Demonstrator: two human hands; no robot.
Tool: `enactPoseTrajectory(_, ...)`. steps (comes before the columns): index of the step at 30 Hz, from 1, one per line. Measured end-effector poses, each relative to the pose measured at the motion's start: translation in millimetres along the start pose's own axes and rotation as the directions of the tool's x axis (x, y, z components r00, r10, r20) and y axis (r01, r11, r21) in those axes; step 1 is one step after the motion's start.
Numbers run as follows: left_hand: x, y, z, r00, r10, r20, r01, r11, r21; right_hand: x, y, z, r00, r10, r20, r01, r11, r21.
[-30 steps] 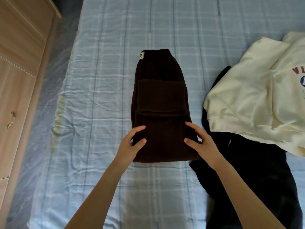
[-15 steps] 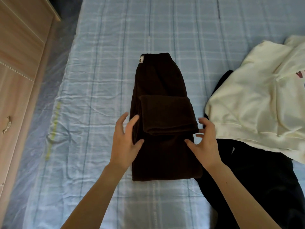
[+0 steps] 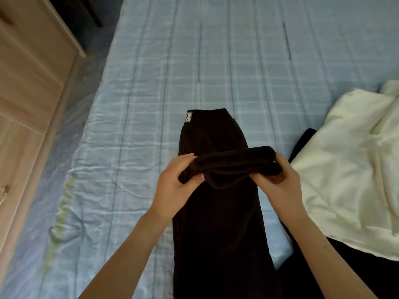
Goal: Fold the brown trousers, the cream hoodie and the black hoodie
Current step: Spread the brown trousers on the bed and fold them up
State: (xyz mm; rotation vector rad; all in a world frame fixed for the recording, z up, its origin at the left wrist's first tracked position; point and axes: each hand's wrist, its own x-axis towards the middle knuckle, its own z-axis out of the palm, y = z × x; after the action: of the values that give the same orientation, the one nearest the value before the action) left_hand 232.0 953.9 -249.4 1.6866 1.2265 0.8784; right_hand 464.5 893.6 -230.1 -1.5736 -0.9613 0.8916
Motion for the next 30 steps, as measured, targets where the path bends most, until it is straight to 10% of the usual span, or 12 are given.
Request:
enactPoseTrajectory(6,52,-14,17,0.956,-0.262,-0.129,0.229,0.948,-0.223,58,11,29,0.995,0.098,-0.011,-0.096,0.988,0.123)
enactPoseTrajectory(9,54,-19,28,0.920,-0.151,-0.360,0.205,0.972,0.115,59,24,48,0.995,0.003,-0.104,0.002,0.999,0.050)
enactPoseTrajectory(12,52,-19,52,0.961,0.273,-0.043,-0.197,0.785,0.587,51,48,60,0.980,-0.197,0.003,0.182,0.899,-0.399)
enactPoseTrajectory(15,67,-42,68,0.968,0.164,0.188,-0.249,0.608,0.754,59,70,72,0.963,-0.184,0.194,0.268,0.630,-0.729)
enactPoseTrajectory(21,89,-118,73,0.986,0.001,0.169,-0.118,0.721,0.683,91,118,95,0.946,-0.133,0.297,0.321,0.523,-0.790)
enactPoseTrajectory(30,14,-46,65,0.983,0.005,0.185,-0.141,0.665,0.733,11,66,47,0.985,0.024,0.169,0.121,0.596,-0.793)
